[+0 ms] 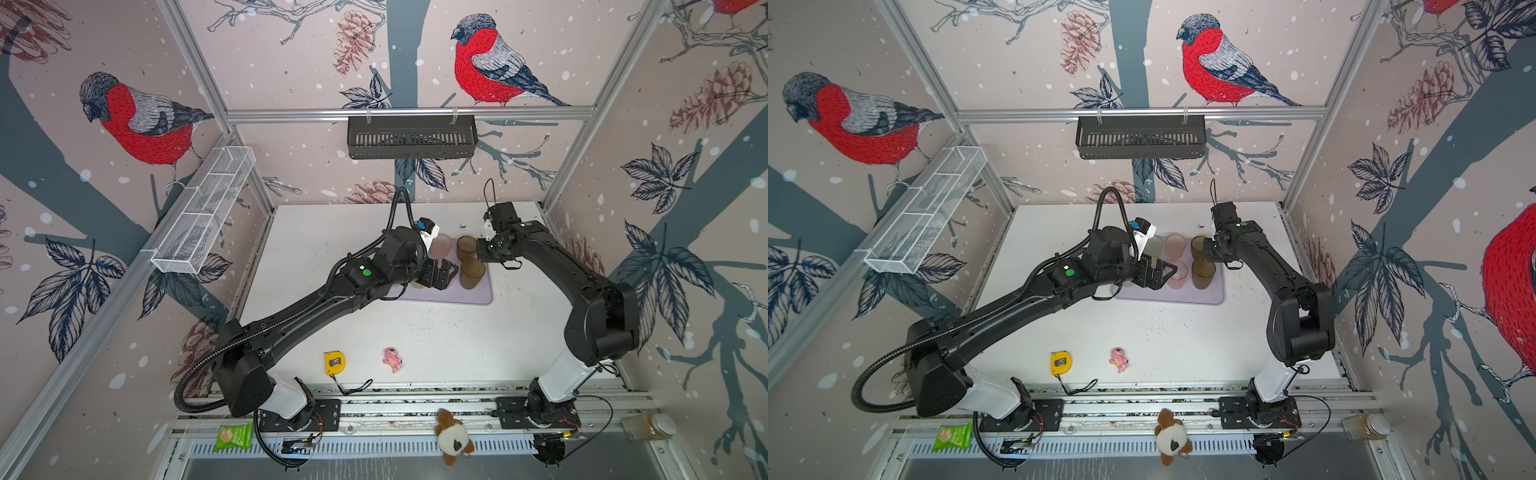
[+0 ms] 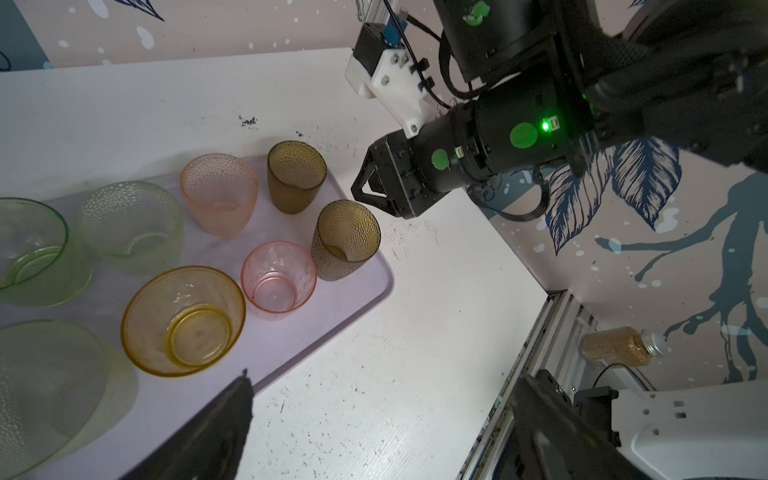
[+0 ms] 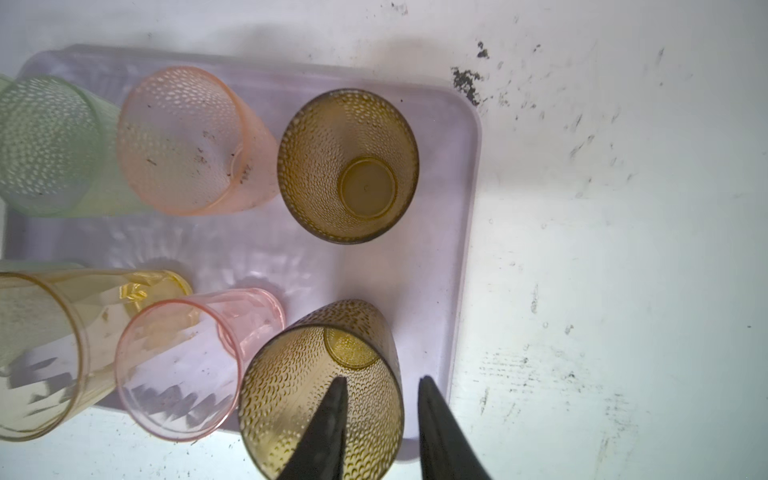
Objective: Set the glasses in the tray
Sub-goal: 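Open the right gripper and raise it while the left arm withdraws from the tray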
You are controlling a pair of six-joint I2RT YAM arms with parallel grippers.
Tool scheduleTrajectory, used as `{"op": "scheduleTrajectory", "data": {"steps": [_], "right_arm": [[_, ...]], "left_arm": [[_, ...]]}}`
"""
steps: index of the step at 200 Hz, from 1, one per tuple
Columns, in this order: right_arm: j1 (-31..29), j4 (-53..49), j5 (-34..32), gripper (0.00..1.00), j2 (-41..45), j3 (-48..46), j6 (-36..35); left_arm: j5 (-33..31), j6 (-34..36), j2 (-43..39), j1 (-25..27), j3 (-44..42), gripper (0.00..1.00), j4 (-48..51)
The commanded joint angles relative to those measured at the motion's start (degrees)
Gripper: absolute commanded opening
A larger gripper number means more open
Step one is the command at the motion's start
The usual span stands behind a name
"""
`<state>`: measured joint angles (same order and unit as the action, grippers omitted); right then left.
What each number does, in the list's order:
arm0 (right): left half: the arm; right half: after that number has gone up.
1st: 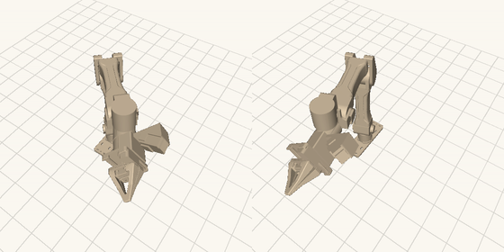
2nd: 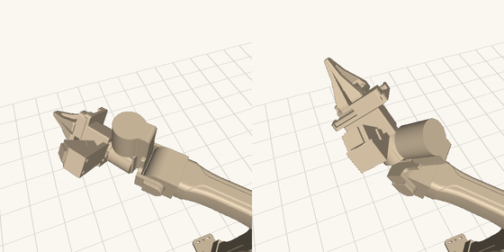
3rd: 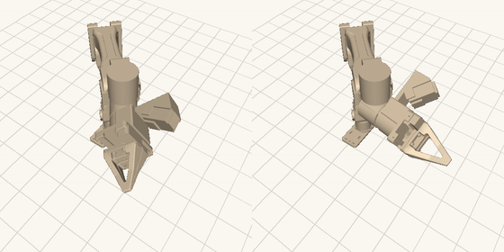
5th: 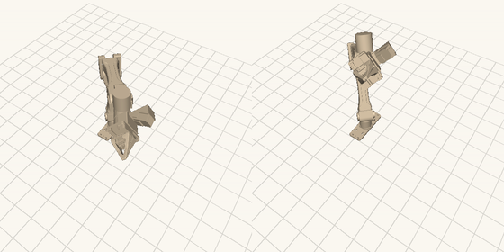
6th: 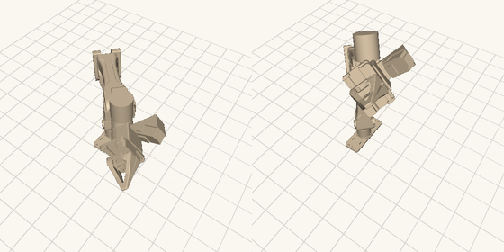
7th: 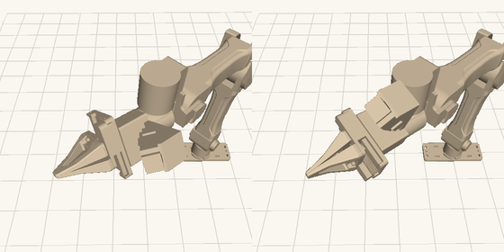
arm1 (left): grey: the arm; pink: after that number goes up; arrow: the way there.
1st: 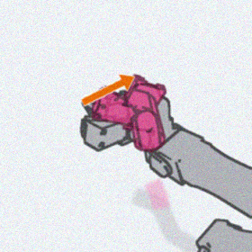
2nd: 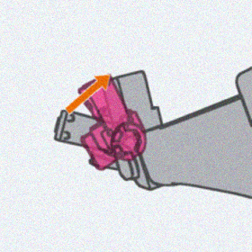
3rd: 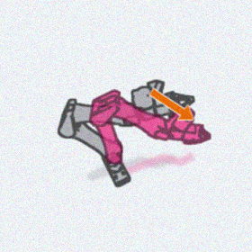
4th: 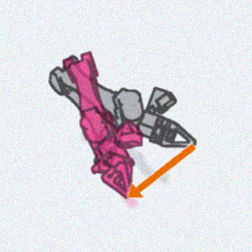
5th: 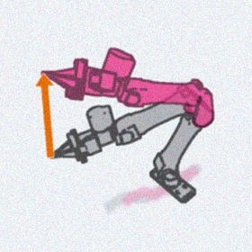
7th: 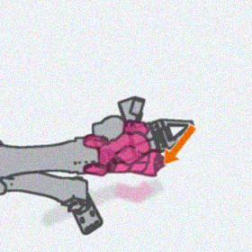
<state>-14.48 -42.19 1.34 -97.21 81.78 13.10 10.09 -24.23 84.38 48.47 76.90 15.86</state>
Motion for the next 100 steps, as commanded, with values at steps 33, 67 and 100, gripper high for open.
{"op": "scheduleTrajectory", "data": {"steps": [33, 67, 100], "right_arm": [[-0.5, -1.6, -0.6, 0.43, 2.3, 3.8, -0.1], [-0.5, -1.0, -0.7, 0.48, 4.3, 4.0, 0.5], [-0.7, 0.5, -0.5, 0.52, 6.8, 2.5, 2.3]], "left_arm": [[1.4, -1.6, -2.8, -5.4, 0.8, 0.97, 1.9], [3.7, -1.7, -2.9, -10.6, 2.6, 0.97, 7.6], [5.8, -1.1, -3.2, -16.9, 3.5, 0.97, 13.4]]}}
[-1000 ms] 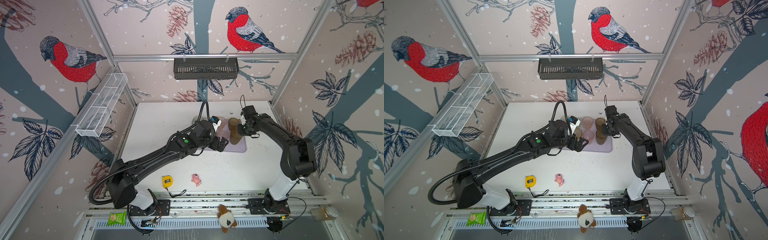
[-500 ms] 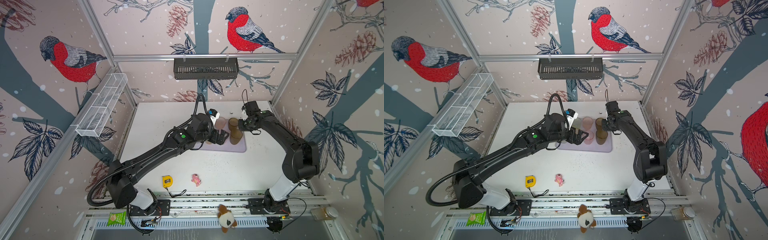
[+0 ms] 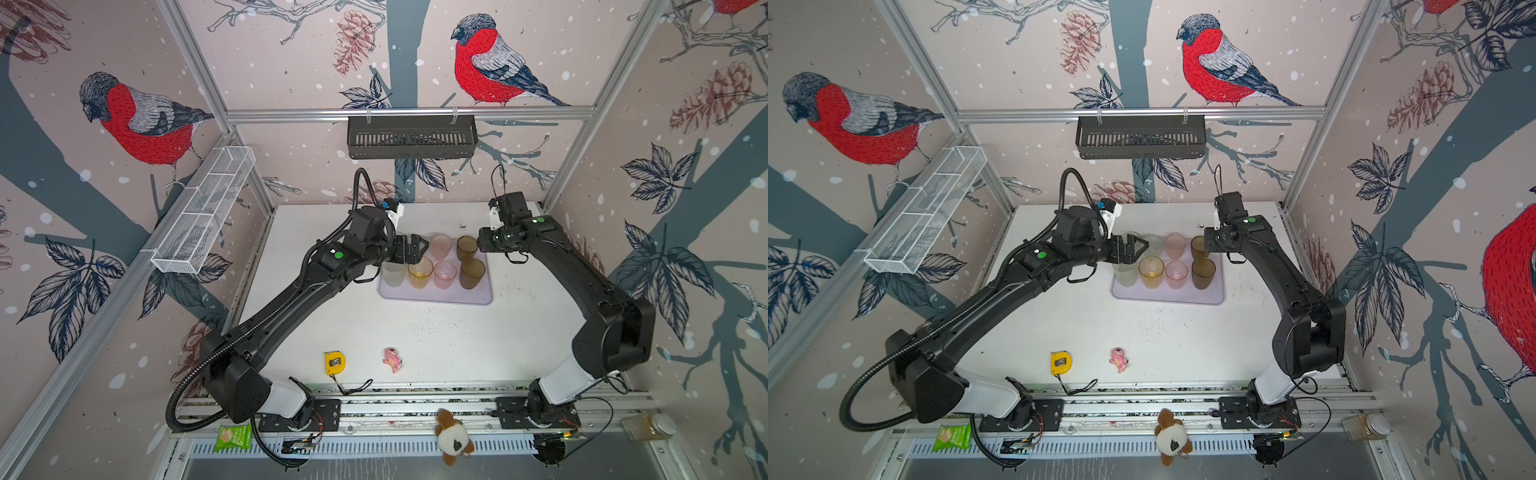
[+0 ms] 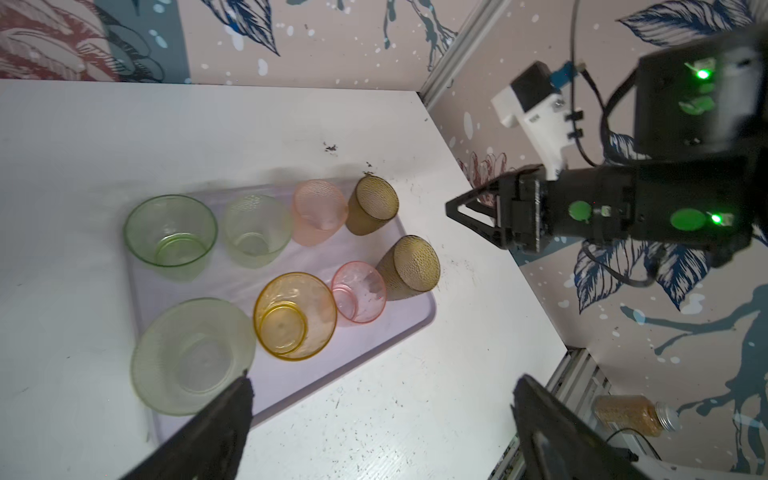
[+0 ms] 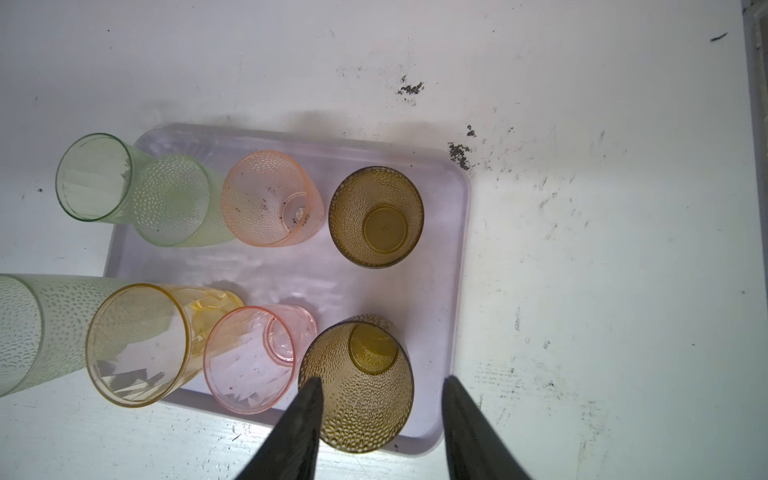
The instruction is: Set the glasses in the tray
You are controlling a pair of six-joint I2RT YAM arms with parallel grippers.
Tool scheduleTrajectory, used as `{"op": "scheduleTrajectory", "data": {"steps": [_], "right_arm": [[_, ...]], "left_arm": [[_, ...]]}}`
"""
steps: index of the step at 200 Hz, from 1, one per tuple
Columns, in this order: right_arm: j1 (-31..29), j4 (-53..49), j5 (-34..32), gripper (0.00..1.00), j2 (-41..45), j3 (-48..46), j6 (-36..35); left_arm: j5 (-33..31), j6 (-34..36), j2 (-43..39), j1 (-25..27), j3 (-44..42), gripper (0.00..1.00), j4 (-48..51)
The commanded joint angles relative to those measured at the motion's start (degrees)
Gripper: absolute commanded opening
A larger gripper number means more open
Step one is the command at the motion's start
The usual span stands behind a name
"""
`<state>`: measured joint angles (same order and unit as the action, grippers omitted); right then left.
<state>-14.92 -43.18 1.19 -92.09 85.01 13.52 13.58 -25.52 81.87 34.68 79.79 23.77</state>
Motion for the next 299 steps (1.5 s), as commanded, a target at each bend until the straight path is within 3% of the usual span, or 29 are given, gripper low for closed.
{"op": "scheduleTrajectory", "data": {"steps": [1, 85, 135, 164, 232, 299], "right_arm": [[-0.3, 1.6, -0.3, 0.52, 1.7, -0.8, 1.9], [-1.7, 5.8, 1.6, 0.74, 5.8, -2.0, 3.4], [-3.6, 8.1, -1.4, 0.73, 9.0, -2.1, 2.8], [-4.1, 10.5, -2.5, 0.8, 11.9, -3.2, 2.5], [-4.1, 12.2, -2.1, 0.93, 14.4, -3.3, 1.6], [-4.1, 16.5, -0.1, 1.0, 17.5, -6.3, 1.3]], "left_arm": [[2.3, 0.2, -0.7, -3.2, 0.6, 0.97, 5.6], [2.5, 2.0, -1.9, -17.0, -1.2, 0.96, 9.9], [5.7, 2.0, -1.6, -23.1, -4.1, 0.94, 8.7], [6.4, 2.5, -1.9, -25.8, -6.1, 0.94, 7.9], [5.5, 2.3, -0.5, -27.2, -8.1, 0.94, 6.6], [2.5, 1.6, 1.9, -27.3, -8.1, 0.94, 9.2]]}}
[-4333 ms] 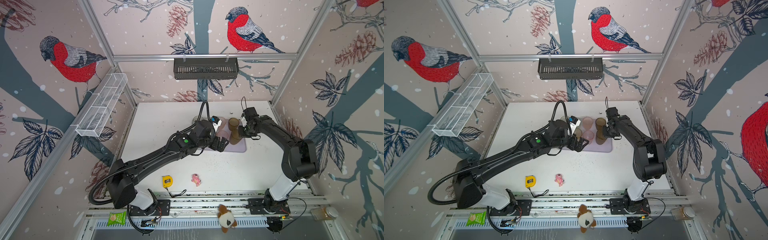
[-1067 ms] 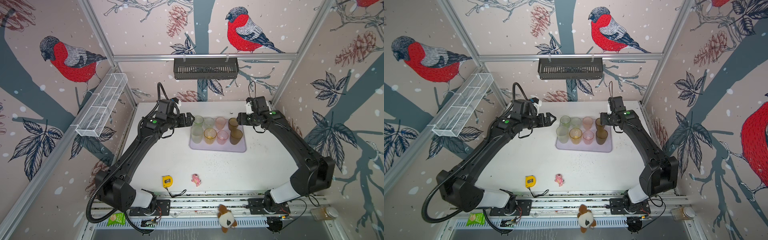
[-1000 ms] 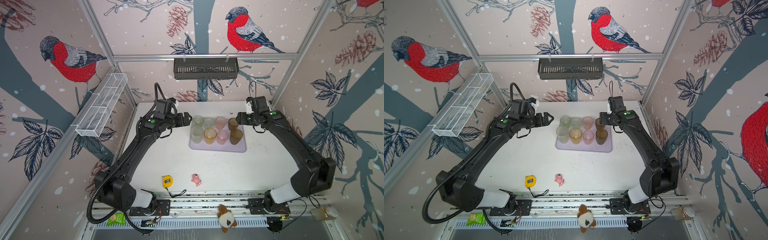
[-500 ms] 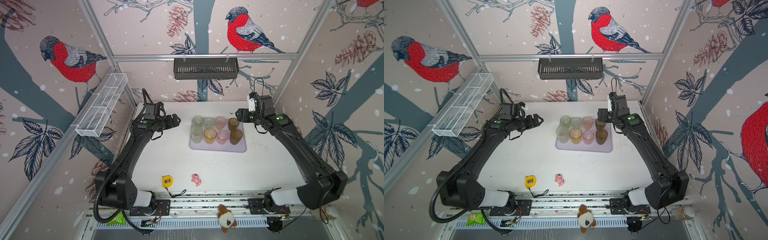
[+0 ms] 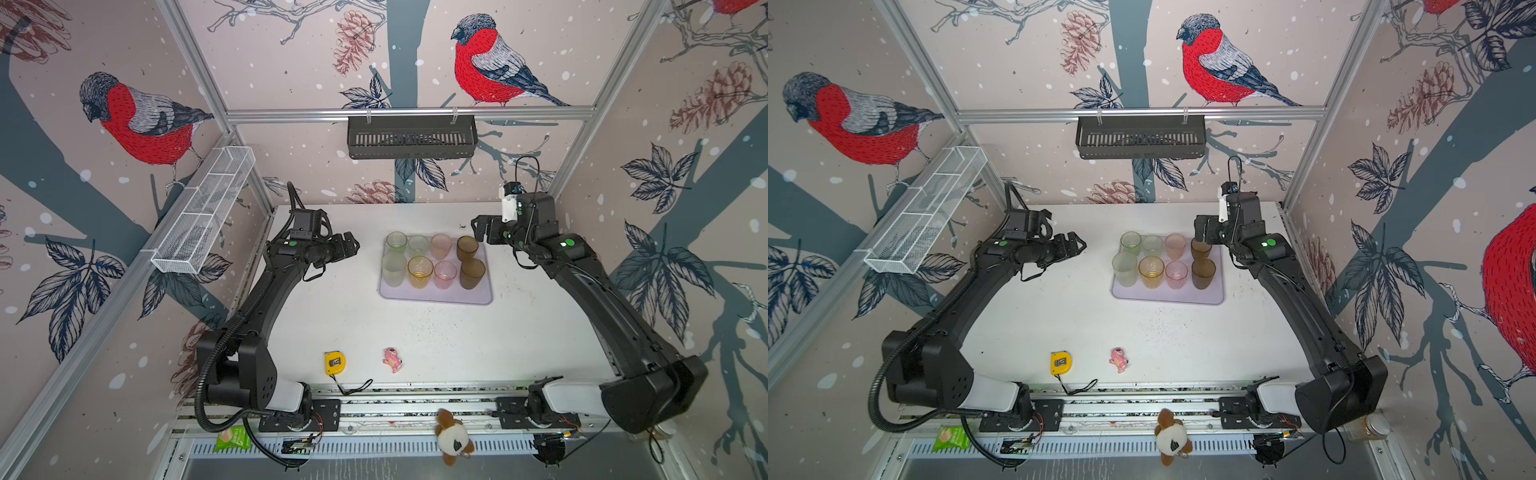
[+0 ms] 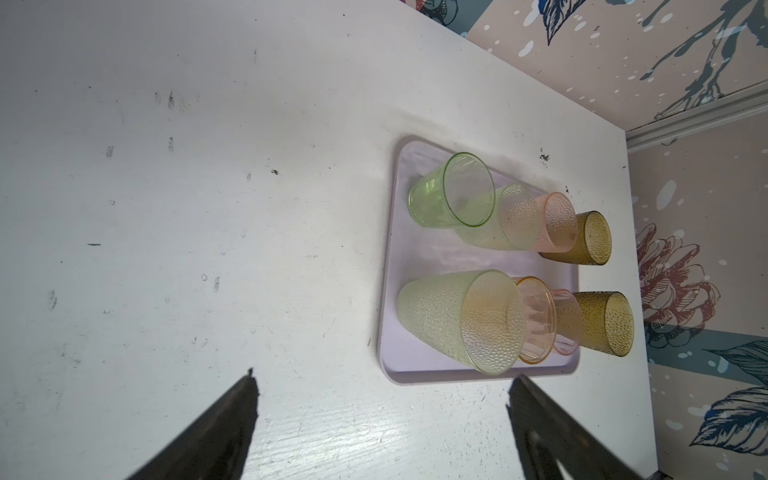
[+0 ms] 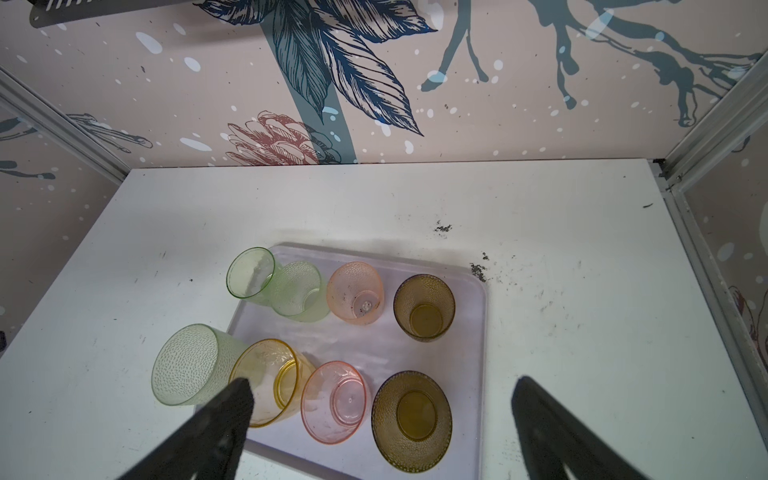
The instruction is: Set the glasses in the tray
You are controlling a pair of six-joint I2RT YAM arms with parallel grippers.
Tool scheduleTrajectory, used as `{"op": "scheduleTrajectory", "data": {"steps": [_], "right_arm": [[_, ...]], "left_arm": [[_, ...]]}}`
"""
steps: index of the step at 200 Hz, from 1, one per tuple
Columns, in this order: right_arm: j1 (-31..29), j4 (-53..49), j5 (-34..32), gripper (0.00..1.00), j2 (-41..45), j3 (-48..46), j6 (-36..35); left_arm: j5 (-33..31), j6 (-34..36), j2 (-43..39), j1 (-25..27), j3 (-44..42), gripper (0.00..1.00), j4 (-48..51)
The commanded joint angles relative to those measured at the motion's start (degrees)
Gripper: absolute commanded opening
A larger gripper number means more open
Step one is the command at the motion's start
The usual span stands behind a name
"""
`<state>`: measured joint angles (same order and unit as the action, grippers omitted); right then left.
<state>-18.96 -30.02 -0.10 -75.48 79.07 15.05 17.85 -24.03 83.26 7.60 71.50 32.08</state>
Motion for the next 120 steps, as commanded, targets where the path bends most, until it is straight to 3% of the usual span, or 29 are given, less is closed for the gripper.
{"op": "scheduleTrajectory", "data": {"steps": [1, 25, 67, 120], "right_arm": [[0.0, 3.4, 1.3, 1.0, 0.9, -0.3, -0.2], [-0.2, 3.3, 2.2, 1.0, 1.0, 0.0, -0.4], [-0.7, 3.0, 2.5, 1.0, 1.5, -0.2, 0.2], [-1.9, 2.1, 2.8, 1.0, 1.4, 0.1, 1.0]], "left_arm": [[-1.8, 0.1, 0.5, -0.2, 0.1, 0.94, 0.9], [-4.3, 0.5, 1.5, -0.6, 0.2, 0.94, 1.4], [-3.0, 3.3, 5.5, -1.1, 0.6, 0.92, 0.8], [5.4, 5.9, 12.6, -1.3, 0.4, 0.72, -7.4]]}}
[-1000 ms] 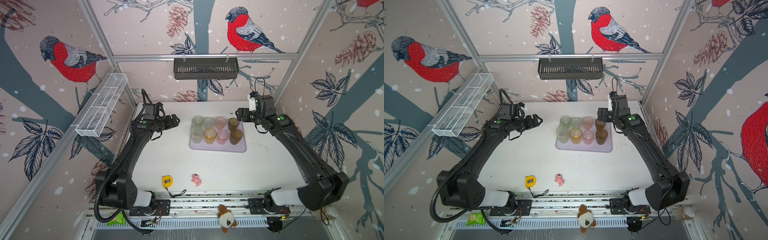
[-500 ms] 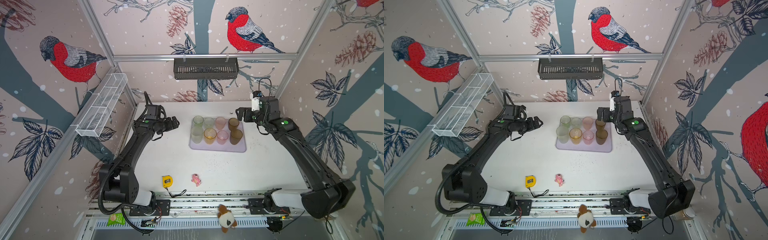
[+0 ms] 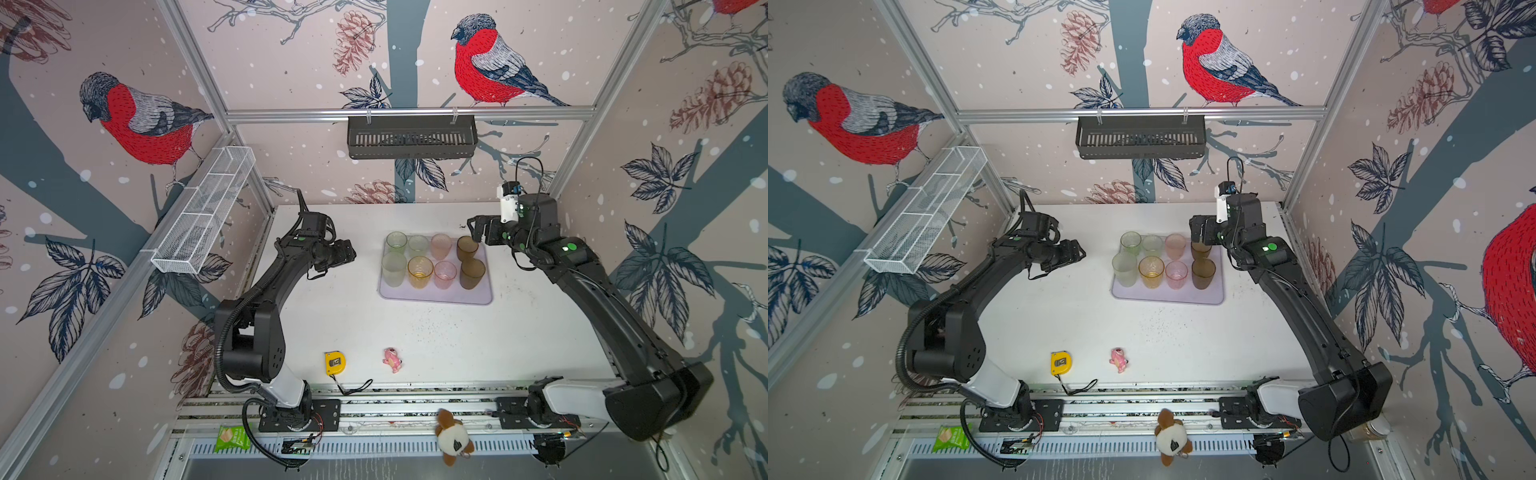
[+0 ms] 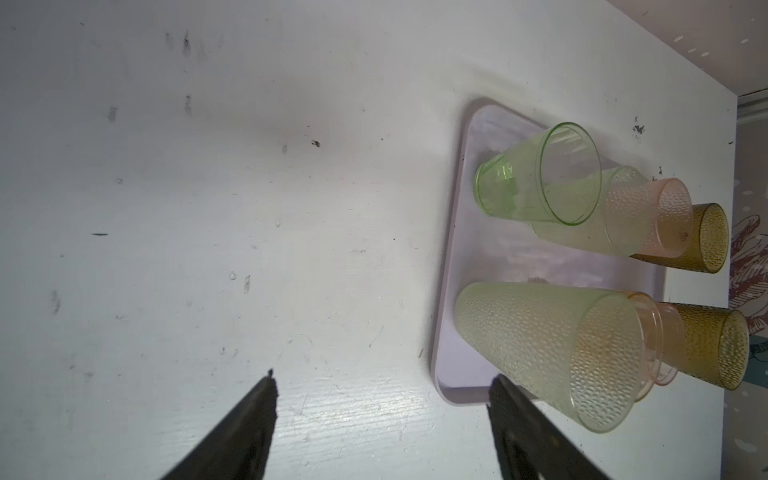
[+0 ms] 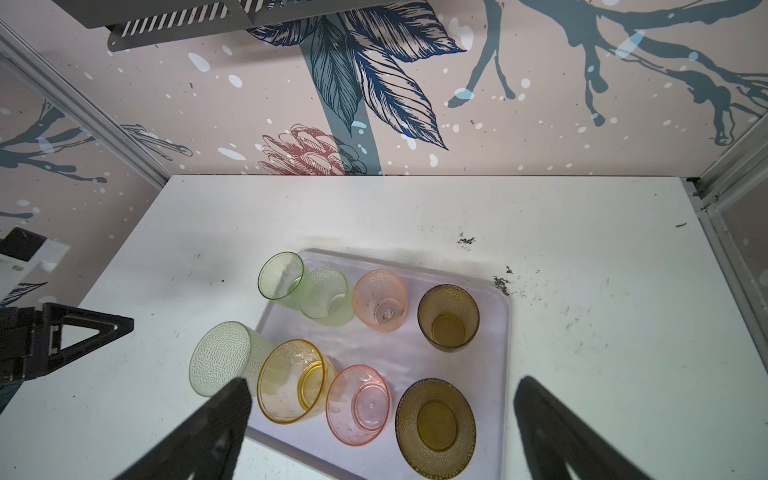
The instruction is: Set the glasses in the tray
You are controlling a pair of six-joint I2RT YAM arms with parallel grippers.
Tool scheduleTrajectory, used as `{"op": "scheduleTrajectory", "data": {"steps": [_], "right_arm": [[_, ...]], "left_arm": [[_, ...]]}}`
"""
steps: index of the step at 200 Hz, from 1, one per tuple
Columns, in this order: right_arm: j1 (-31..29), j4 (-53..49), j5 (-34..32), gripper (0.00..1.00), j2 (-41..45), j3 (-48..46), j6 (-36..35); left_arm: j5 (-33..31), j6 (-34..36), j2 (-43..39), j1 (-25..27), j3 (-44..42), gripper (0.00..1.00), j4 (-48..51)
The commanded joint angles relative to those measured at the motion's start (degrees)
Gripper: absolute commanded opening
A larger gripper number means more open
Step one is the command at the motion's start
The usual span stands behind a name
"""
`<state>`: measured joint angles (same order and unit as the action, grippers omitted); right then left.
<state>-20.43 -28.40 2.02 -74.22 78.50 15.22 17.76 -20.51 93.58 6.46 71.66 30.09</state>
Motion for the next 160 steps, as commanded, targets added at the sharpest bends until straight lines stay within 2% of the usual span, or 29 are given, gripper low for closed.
{"op": "scheduleTrajectory", "data": {"steps": [1, 57, 160], "right_arm": [[-0.5, 0.4, 0.7, 1.0, 0.1, 0.7, 0.8], [-2.0, -3.5, -0.8, 1.0, -1.0, 4.2, 1.2], [-3.0, -5.2, -3.6, 1.0, -0.6, 5.3, 3.4]], "left_arm": [[5.7, 2.4, 2.5, -0.2, 0.2, 0.72, -5.5], [14.5, 1.8, 11.0, 0.1, 0.7, 0.61, -14.7], [16.1, 1.7, 20.9, 3.9, 5.3, 0.55, -19.1]]}}
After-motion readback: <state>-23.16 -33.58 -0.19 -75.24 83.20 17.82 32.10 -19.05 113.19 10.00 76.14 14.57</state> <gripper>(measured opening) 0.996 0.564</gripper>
